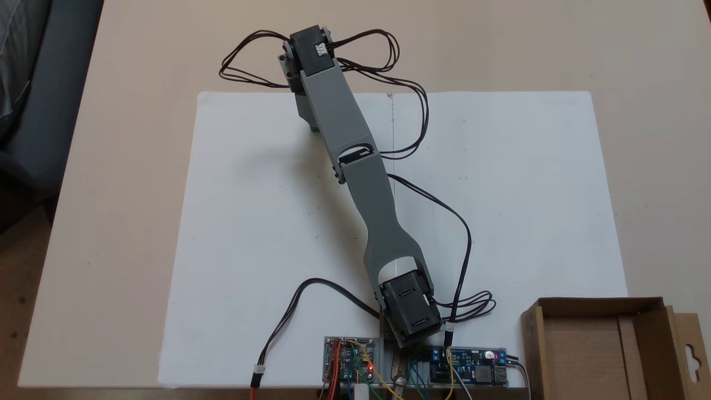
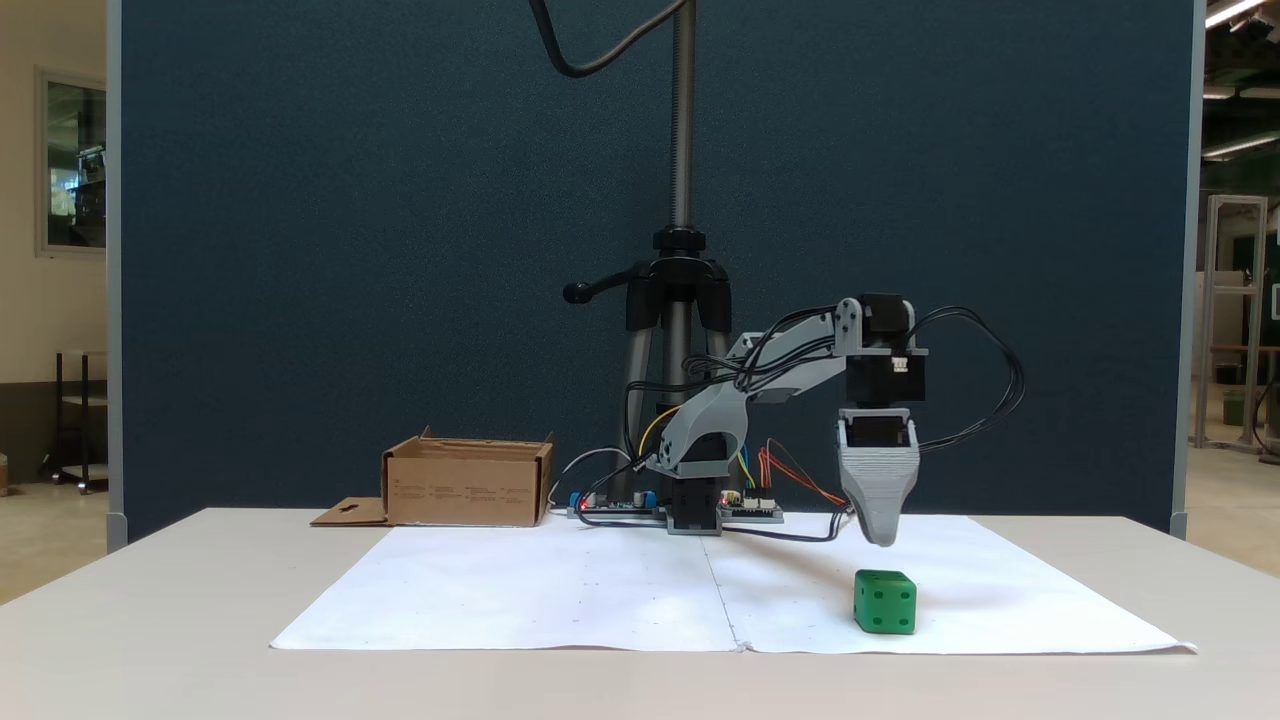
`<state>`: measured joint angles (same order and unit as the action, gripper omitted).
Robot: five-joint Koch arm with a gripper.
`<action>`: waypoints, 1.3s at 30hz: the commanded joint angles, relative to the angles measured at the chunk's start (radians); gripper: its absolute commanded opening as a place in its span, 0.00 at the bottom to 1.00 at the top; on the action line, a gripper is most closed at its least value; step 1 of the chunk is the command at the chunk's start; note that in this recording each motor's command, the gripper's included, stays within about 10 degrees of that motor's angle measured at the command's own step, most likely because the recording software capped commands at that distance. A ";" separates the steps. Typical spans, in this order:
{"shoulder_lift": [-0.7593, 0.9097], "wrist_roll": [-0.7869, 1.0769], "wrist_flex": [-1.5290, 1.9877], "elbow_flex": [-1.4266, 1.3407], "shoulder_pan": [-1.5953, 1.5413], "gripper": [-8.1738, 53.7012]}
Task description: Grasp a green dice and put it in the bin.
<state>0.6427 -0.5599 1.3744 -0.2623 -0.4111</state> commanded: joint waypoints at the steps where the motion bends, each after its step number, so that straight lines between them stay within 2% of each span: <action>1: 0.021 -0.043 -0.029 0.049 -0.017 0.82; 39: -0.107 -0.043 -0.038 0.037 -0.017 0.83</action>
<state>0.5031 -0.5599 1.3729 -0.2638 -0.4188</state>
